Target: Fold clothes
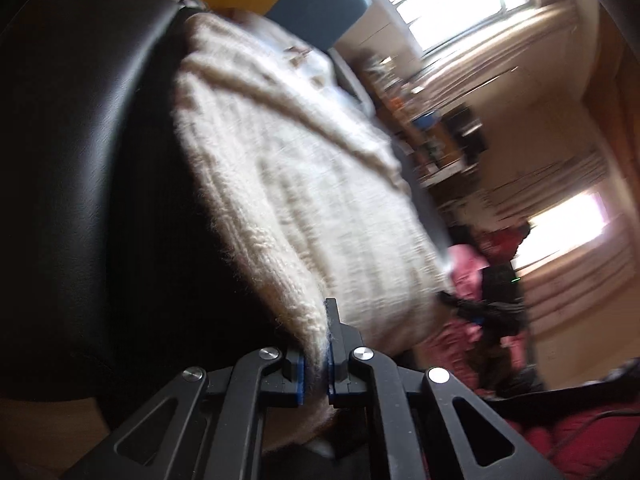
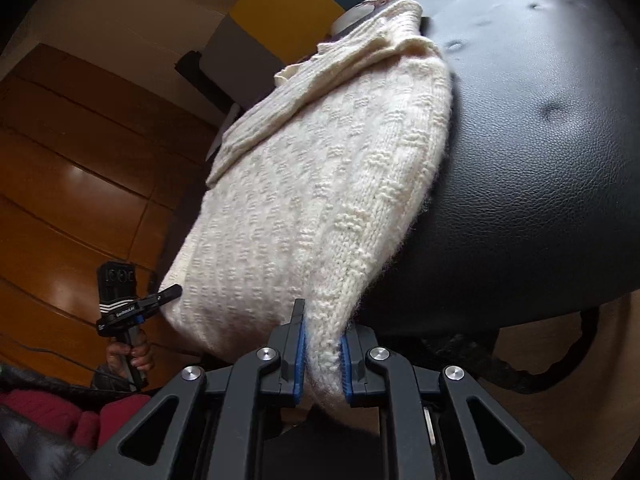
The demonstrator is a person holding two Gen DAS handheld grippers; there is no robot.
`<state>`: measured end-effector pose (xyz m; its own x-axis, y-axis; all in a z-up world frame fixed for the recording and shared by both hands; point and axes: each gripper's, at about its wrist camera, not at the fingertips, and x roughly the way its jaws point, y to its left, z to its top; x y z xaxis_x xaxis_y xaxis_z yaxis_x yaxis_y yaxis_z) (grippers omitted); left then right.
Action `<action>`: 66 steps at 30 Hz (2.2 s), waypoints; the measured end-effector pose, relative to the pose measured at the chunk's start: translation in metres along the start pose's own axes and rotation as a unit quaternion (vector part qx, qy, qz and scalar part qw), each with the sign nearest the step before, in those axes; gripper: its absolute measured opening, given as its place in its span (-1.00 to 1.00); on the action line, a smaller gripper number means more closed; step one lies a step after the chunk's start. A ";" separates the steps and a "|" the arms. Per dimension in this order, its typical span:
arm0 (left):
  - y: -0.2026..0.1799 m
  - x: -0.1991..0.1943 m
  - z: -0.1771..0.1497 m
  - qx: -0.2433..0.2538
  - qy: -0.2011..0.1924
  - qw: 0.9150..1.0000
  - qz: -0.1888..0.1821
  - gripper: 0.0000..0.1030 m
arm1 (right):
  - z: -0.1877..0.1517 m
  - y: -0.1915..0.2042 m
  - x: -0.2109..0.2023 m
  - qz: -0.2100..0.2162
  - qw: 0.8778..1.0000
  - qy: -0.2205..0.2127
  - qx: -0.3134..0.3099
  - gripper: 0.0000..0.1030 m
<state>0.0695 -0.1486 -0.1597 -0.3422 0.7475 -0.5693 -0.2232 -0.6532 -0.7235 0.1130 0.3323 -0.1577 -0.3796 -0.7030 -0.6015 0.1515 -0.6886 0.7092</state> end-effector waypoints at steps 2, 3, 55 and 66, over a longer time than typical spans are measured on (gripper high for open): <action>-0.003 -0.004 0.017 0.000 -0.020 0.999 -0.026 -0.89 | 0.004 0.003 -0.004 0.014 1.000 -0.002 -0.001 -0.72; -0.004 -0.006 0.026 0.000 -0.029 0.999 -0.040 -0.89 | 0.008 0.006 -0.006 0.022 1.000 -0.005 -0.003 -0.72; 0.047 0.035 0.095 -0.088 -0.091 0.990 -0.058 -0.51 | 0.096 -0.020 0.039 0.125 0.989 -0.021 0.073 0.24; 0.013 0.039 0.102 -0.038 -0.051 0.993 -0.099 -0.87 | 0.107 0.023 0.064 0.073 0.996 0.032 -0.042 0.14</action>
<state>-0.0394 -0.1401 -0.1512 -0.3898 0.8420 -0.3730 -0.2267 -0.4803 -0.8473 -0.0052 0.2907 -0.1402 -0.2886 -0.8046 -0.5190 0.2769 -0.5890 0.7592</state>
